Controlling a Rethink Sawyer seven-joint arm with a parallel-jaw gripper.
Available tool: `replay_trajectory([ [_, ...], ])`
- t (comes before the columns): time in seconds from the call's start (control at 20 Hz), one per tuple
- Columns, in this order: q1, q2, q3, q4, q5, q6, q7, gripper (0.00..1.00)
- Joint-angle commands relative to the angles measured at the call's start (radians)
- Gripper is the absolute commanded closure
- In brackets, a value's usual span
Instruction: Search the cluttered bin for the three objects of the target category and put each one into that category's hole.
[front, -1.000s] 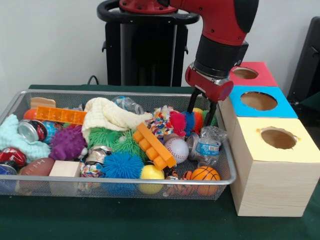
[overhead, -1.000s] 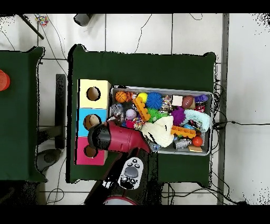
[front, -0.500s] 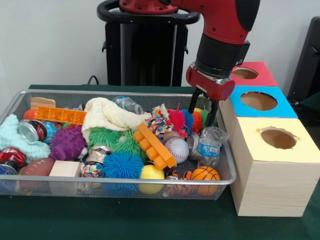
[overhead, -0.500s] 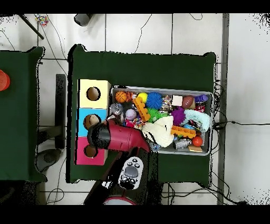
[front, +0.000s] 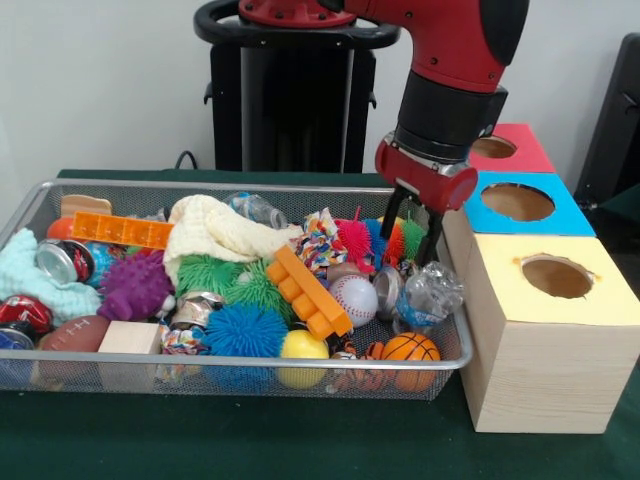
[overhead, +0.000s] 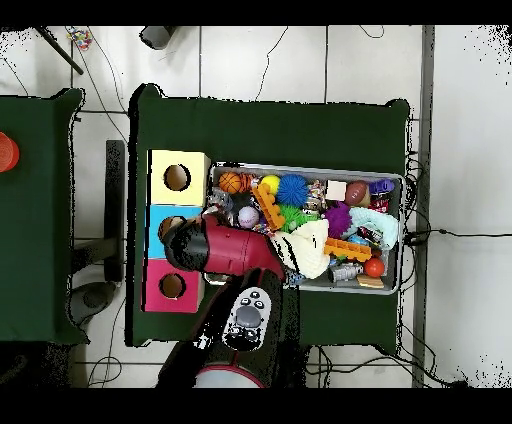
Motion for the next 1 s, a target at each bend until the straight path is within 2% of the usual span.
replay_trajectory([
  [0.05,-0.017,0.064,0.028,-0.137,0.026,0.147,0.091,0.00],
  [0.5,0.001,0.104,0.013,-0.233,0.040,0.202,0.125,0.00],
  [1.0,0.030,0.128,0.013,-0.259,0.050,0.207,0.155,0.00],
])
